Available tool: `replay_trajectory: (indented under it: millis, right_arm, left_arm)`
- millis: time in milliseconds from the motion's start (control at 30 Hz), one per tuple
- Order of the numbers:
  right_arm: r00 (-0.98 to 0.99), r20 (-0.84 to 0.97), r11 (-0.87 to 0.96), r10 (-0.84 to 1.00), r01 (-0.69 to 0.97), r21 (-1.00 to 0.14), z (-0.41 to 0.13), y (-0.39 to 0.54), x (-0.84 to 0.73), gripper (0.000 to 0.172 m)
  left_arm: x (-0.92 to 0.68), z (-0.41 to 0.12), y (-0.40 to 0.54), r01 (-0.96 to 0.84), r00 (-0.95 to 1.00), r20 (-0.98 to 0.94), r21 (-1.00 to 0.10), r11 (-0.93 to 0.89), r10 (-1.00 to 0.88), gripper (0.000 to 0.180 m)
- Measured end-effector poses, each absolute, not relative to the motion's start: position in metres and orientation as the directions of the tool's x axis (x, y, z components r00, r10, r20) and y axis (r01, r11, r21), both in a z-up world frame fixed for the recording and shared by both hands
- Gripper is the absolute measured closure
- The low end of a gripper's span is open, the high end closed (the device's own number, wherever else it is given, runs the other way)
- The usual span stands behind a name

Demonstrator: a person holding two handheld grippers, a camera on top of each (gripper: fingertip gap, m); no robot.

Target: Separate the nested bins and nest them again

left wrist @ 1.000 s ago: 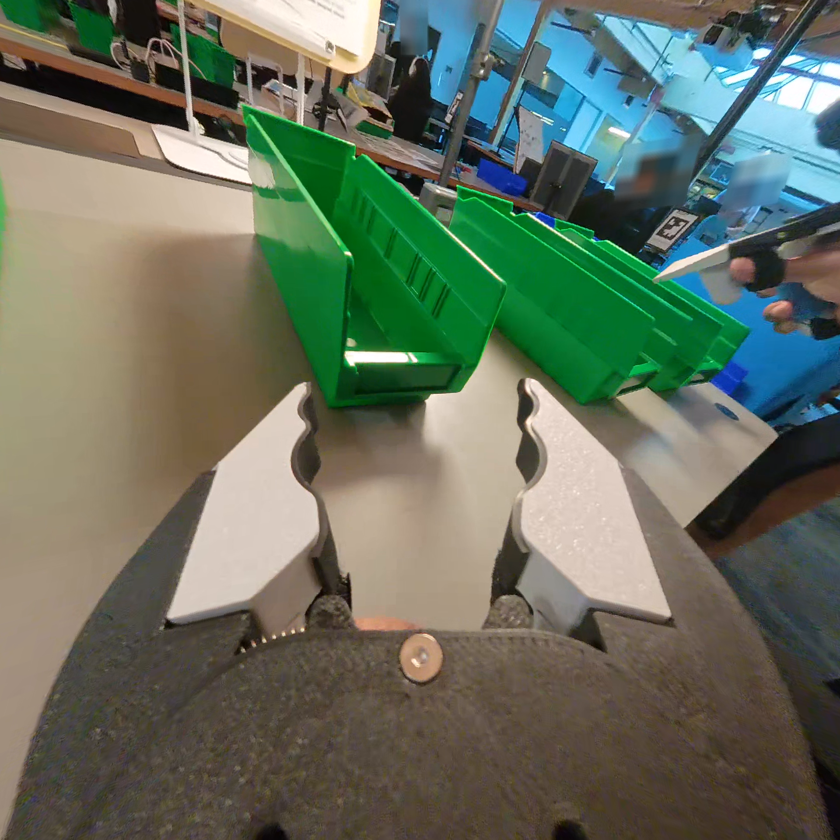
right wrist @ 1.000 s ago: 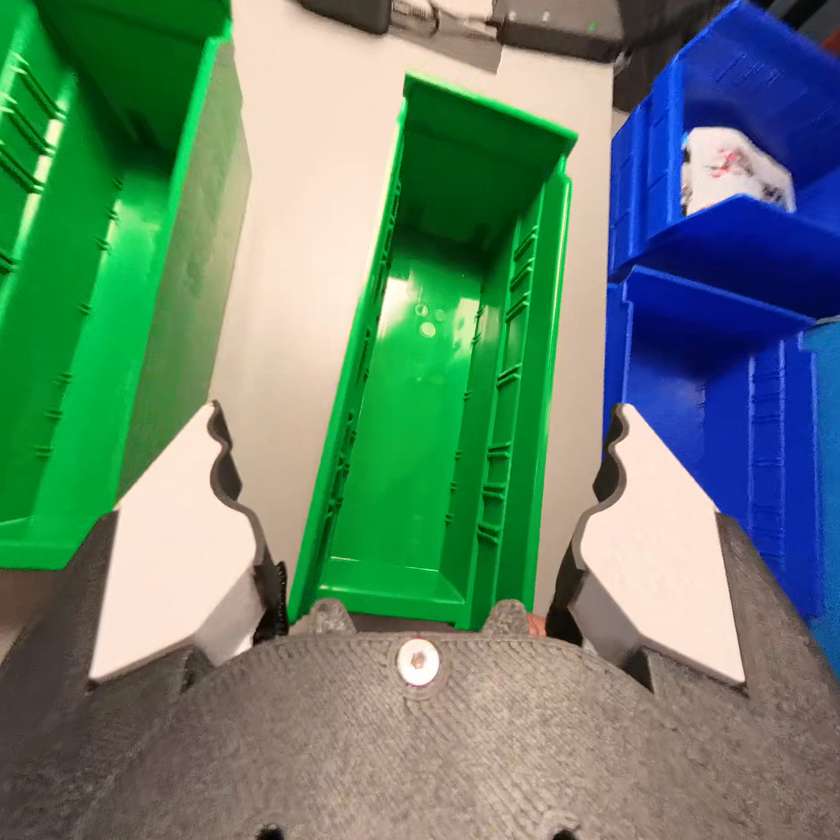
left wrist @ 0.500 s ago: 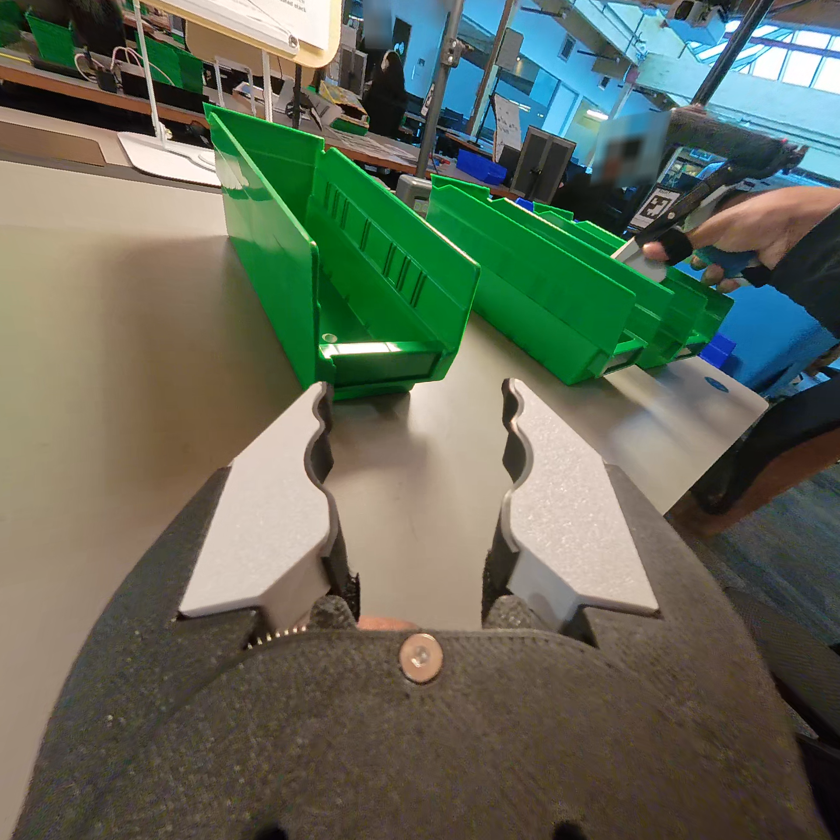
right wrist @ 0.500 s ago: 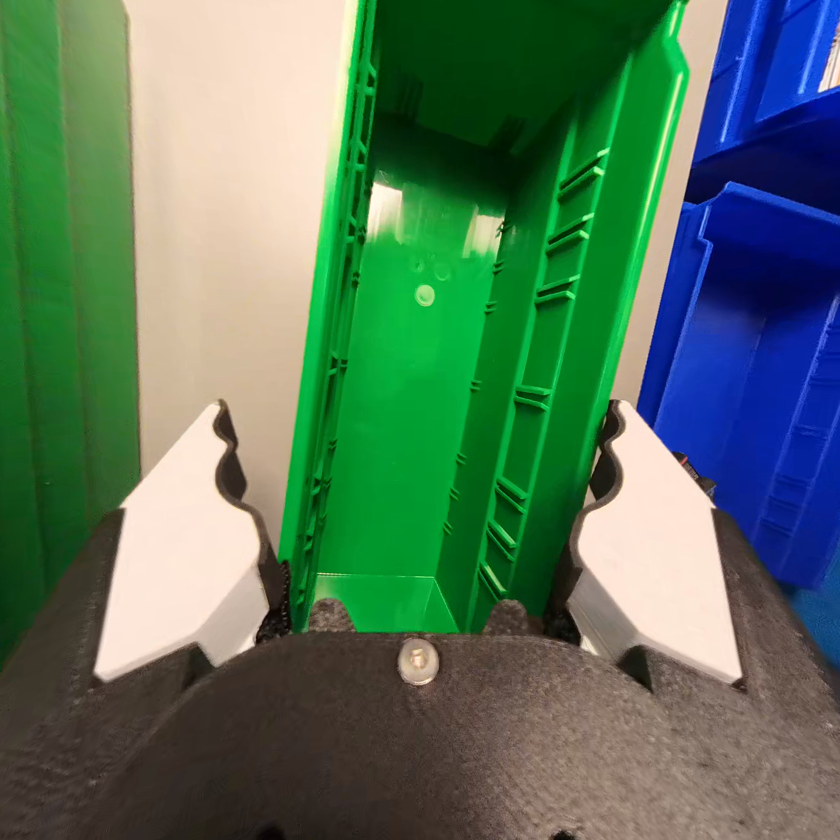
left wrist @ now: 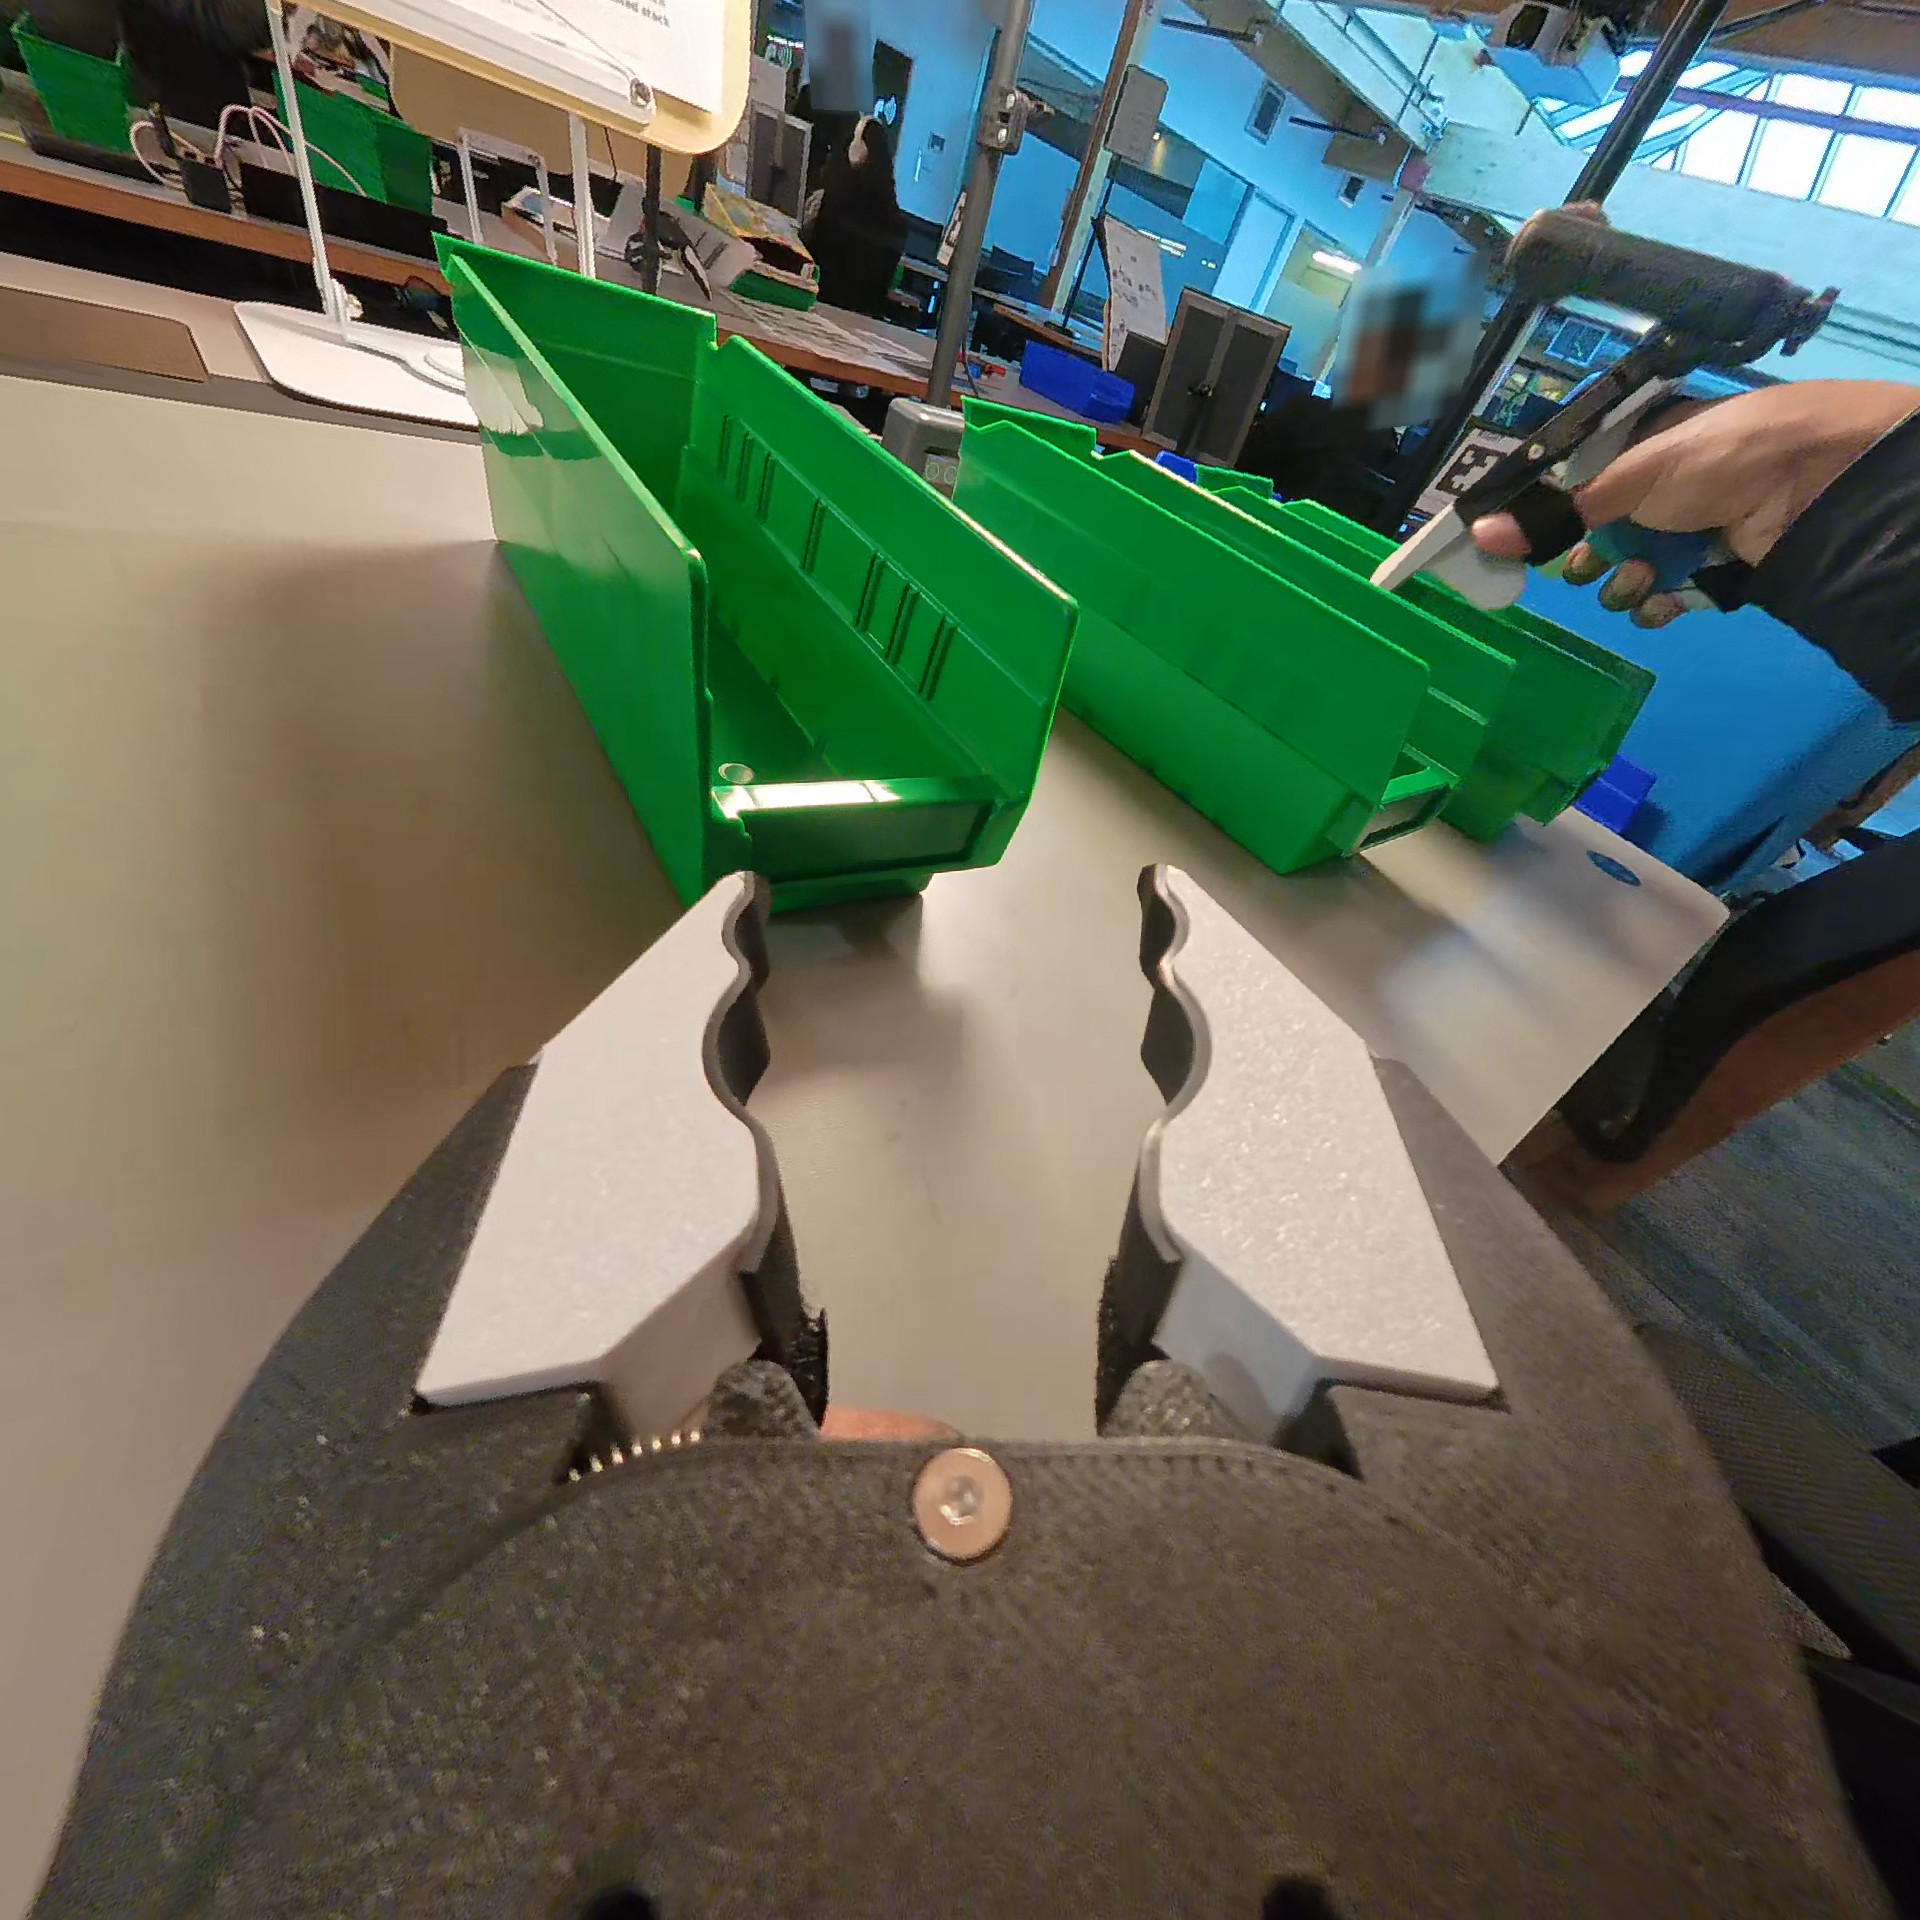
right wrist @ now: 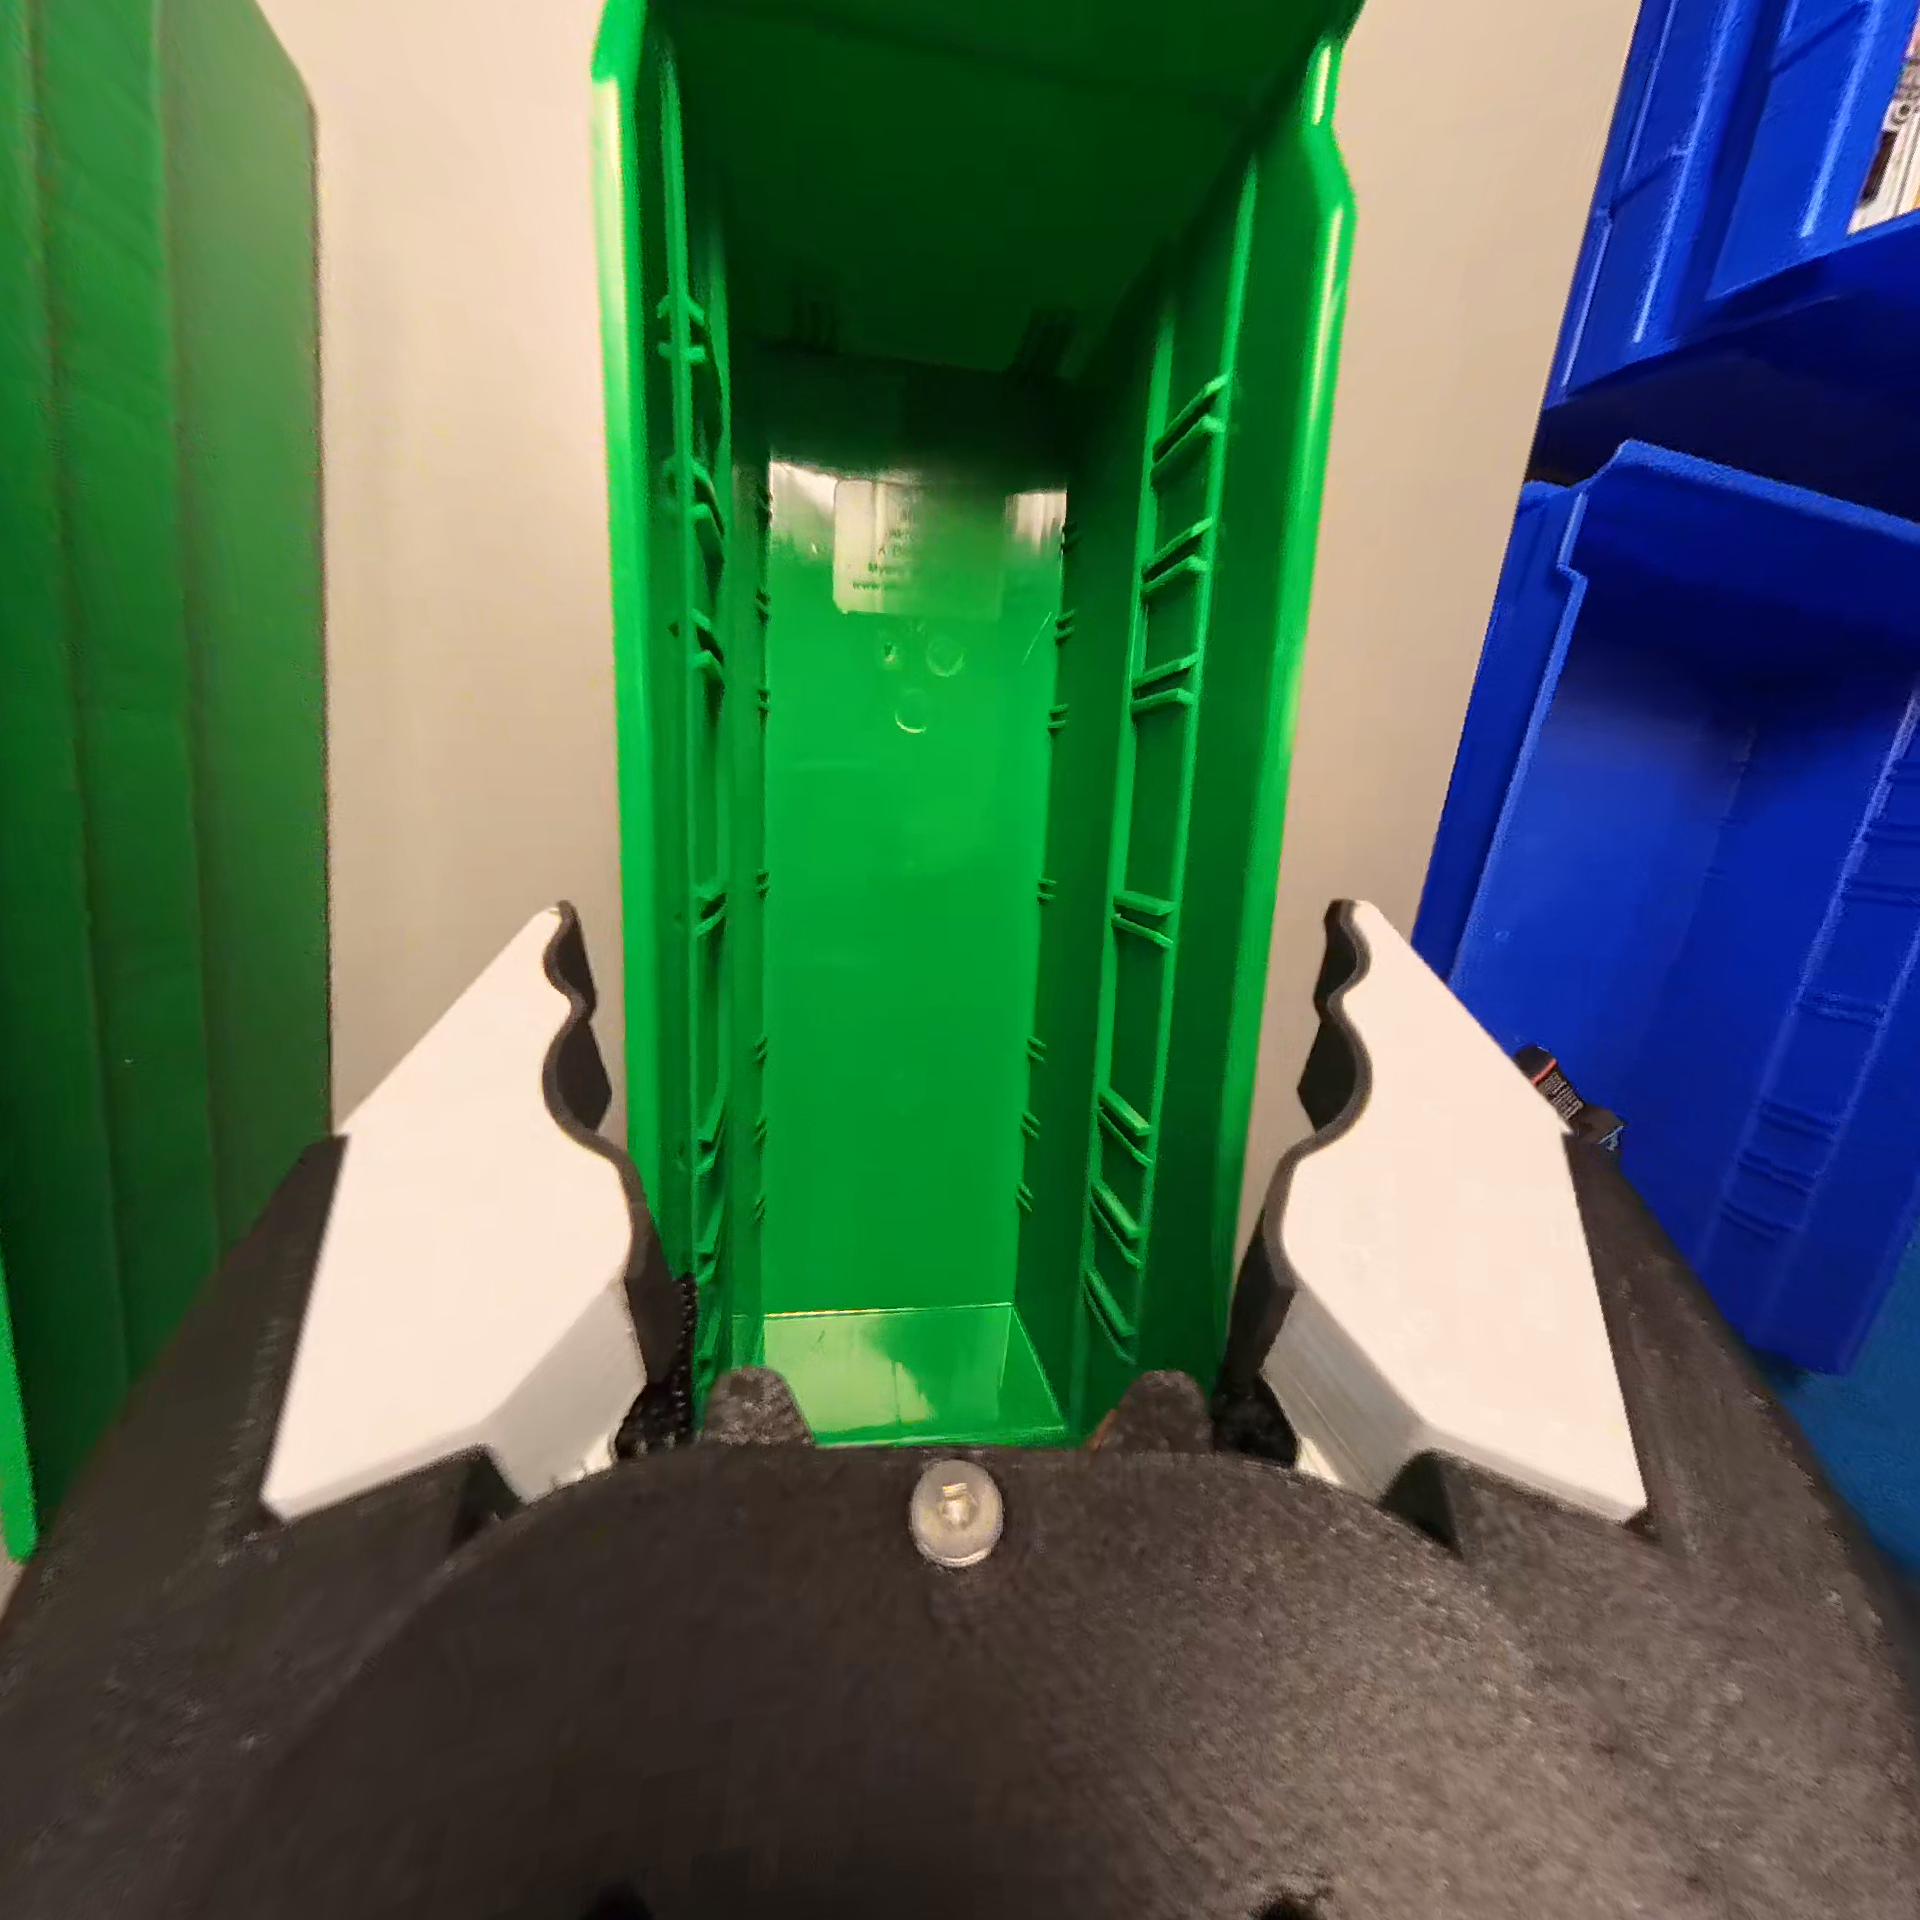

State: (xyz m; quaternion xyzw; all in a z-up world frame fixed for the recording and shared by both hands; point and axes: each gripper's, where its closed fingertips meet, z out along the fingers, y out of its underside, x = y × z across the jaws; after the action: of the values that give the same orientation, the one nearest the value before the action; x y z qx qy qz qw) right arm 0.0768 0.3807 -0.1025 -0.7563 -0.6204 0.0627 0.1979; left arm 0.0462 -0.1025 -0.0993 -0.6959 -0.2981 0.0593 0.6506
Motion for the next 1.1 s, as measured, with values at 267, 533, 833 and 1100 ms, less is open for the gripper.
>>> replay_trajectory:
  millis: [267,533,833,1100]
  right_arm:
    - [0.143,0.086,-0.108,0.986,0.939,-0.326,-0.109,0.378,0.076,0.049]
    - [0.167,0.028,-0.146,0.986,0.924,-0.352,-0.097,0.369,0.07,0.071]
    - [0.197,-0.022,-0.184,0.98,0.864,-0.469,-0.008,0.342,0.058,0.071]
    - [0.091,-0.061,-0.109,0.994,0.859,-0.5,0.042,0.255,0.019,0.07]
  left_arm:
    - [0.046,-0.1,-0.102,0.344,0.815,0.309,-0.939,0.021,0.491,0.11]
    - [0.046,-0.1,-0.102,0.347,0.815,0.315,-0.938,0.026,0.486,0.11]
    - [0.046,-0.1,-0.102,0.351,0.814,0.316,-0.936,0.021,0.486,0.111]
    - [0.045,-0.102,-0.101,0.358,0.811,0.319,-0.934,0.017,0.491,0.111]
